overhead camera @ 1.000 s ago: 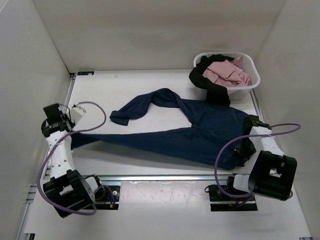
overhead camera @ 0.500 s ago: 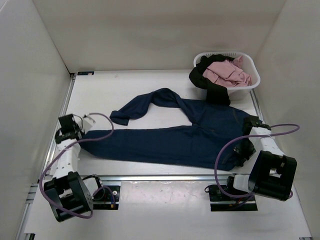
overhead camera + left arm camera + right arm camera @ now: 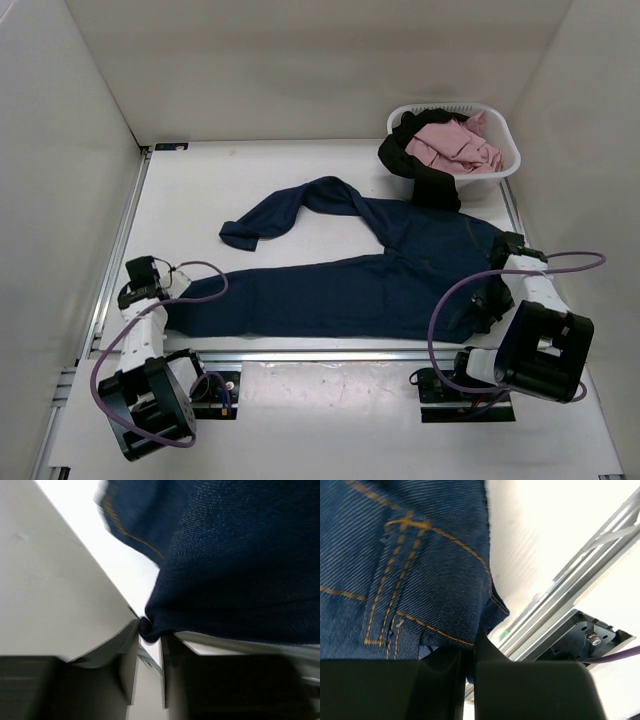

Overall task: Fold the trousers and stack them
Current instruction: Flatten the trousers out, then fold the trousers

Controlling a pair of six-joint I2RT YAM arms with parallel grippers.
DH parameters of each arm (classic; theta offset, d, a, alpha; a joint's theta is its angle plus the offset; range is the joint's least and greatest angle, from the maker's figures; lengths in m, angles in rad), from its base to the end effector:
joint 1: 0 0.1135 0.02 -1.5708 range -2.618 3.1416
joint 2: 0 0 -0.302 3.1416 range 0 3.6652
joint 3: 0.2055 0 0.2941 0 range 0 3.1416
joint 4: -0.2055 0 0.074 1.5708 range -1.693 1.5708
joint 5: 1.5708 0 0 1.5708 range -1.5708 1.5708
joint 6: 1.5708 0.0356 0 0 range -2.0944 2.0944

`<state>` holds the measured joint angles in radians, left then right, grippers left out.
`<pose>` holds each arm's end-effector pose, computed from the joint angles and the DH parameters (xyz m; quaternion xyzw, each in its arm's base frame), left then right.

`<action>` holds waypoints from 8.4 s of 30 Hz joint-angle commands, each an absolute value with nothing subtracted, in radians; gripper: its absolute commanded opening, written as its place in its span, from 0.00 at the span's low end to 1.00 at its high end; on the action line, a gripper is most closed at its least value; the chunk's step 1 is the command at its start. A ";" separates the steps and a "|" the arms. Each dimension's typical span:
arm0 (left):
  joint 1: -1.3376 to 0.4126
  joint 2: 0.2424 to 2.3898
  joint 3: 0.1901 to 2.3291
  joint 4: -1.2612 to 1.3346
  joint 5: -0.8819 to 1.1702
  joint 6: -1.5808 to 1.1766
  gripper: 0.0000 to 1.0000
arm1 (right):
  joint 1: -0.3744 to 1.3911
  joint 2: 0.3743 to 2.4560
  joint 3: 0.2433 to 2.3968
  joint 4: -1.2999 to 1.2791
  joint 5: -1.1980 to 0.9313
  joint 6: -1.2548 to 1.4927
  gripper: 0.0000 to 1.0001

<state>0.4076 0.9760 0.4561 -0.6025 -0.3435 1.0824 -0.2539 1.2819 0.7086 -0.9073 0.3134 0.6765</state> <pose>0.1578 0.0812 0.1758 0.2822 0.9190 0.2710 0.0481 0.2084 -0.0654 0.1898 0.4489 0.8787 -0.1431 0.0762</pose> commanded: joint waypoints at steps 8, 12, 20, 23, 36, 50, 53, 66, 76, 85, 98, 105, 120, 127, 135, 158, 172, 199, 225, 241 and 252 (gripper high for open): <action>0.417 0.942 0.494 -0.877 -0.417 1.049 1.00 | -0.362 1.272 0.791 -0.933 0.402 0.609 0.87; 0.417 0.966 0.725 -0.968 -0.353 1.002 1.00 | -0.362 1.233 0.883 -0.971 0.431 0.571 0.88; 0.417 1.156 0.841 -0.925 -0.236 0.879 1.00 | -0.298 1.167 0.936 -1.014 0.385 0.520 0.87; 0.417 1.270 0.784 -0.811 -0.259 0.796 0.95 | -0.241 1.187 0.864 -0.980 0.295 0.552 0.84; 0.505 1.419 0.647 -0.572 -0.420 0.787 0.85 | -0.304 1.321 0.534 -0.798 0.236 0.796 0.46; 0.263 1.523 1.432 -1.000 0.046 0.617 0.89 | -0.339 1.253 1.047 -1.022 0.108 0.654 0.79; 0.085 1.658 1.477 -1.011 -0.021 0.597 0.93 | -0.339 1.391 1.230 -1.005 0.078 0.664 0.80; -0.161 2.069 1.690 -0.864 -0.034 0.552 0.96 | -0.396 1.961 1.516 -0.836 0.126 0.822 0.79; -0.172 2.148 1.617 -0.897 -0.219 0.588 0.15 | -0.396 2.022 1.370 -0.769 0.167 0.933 0.61; -0.046 2.027 1.919 -0.761 -0.413 0.704 0.15 | -0.396 2.019 1.301 -0.781 0.167 0.888 0.10; -0.049 1.649 1.127 -0.762 -0.229 0.712 0.79 | -0.396 1.970 1.258 -0.753 0.158 0.816 0.03; 0.061 1.646 1.551 -0.975 0.059 0.703 0.85 | -0.396 1.970 1.240 -0.753 0.167 0.798 0.03; 0.163 2.200 1.905 -0.977 -0.044 0.594 0.90 | -0.396 1.997 1.269 -0.753 0.189 0.749 0.03; 0.163 2.368 1.974 -0.953 -0.050 0.575 0.95 | -0.396 2.006 1.250 -0.753 0.209 0.749 0.03; 0.163 2.286 1.933 -0.962 -0.051 0.589 0.14 | -0.396 2.006 1.261 -0.764 0.218 0.749 0.03; 0.232 1.319 0.942 -0.831 0.244 0.965 0.56 | -0.396 1.950 1.212 -0.746 0.170 0.749 0.03; 0.319 1.738 1.472 -0.854 0.169 0.687 0.92 | -0.396 1.940 1.201 -0.736 0.160 0.730 0.03; 0.265 1.997 1.535 -0.899 -0.004 0.661 0.14 | -0.268 2.107 1.624 -0.775 0.342 0.955 0.58; 0.265 1.764 1.649 -0.753 -0.121 0.715 0.14 | -0.229 1.818 1.493 -0.827 0.430 0.810 0.00; 0.275 1.387 1.052 -1.084 0.213 0.941 0.49 | -0.061 1.405 1.078 -0.816 0.390 0.782 0.00; 0.348 1.592 1.408 -1.079 0.320 0.758 0.49 | -0.029 1.374 1.040 -0.834 0.492 0.738 0.00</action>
<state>0.3248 1.5055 1.3834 -1.2034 0.3302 0.9115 -0.0341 1.3911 1.0595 -0.8143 0.4347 0.7658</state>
